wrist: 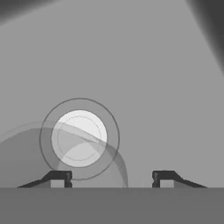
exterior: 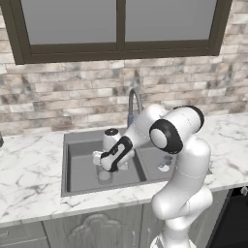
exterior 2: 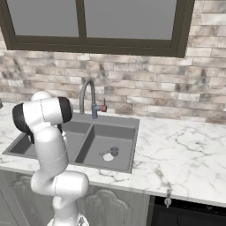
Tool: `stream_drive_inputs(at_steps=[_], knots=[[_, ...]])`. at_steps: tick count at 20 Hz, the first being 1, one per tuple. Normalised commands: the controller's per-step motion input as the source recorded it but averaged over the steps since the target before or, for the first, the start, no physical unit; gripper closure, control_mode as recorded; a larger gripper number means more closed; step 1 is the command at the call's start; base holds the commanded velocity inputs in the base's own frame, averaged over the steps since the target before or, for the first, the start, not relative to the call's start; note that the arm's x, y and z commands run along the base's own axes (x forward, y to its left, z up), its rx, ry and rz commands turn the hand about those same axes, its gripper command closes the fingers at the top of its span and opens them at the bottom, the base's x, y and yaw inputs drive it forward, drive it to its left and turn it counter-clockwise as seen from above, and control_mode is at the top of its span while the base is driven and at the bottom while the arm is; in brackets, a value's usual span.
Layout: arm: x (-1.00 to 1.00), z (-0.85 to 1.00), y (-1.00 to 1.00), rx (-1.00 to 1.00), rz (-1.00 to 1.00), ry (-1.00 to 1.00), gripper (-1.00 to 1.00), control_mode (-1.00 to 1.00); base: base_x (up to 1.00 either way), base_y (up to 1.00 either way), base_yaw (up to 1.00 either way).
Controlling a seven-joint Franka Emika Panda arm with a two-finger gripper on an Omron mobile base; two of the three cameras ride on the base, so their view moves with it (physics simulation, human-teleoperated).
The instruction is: Move any existing items from the left basin to the right basin for drying. Then move the glass cup from the counter to the left basin of the sink for washing.
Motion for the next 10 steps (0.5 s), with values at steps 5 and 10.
stream_drive_inputs(at_steps=[5, 10], knots=[[-0.14, 0.2, 0.0, 0.0, 0.0, -0.01, -1.0, -1.0, 0.0, 0.0, 0.0], [-0.18, 0.4, 0.0, 0.0, 0.0, 0.0, -1.0, -1.0, 0.0, 0.0, 0.0]])
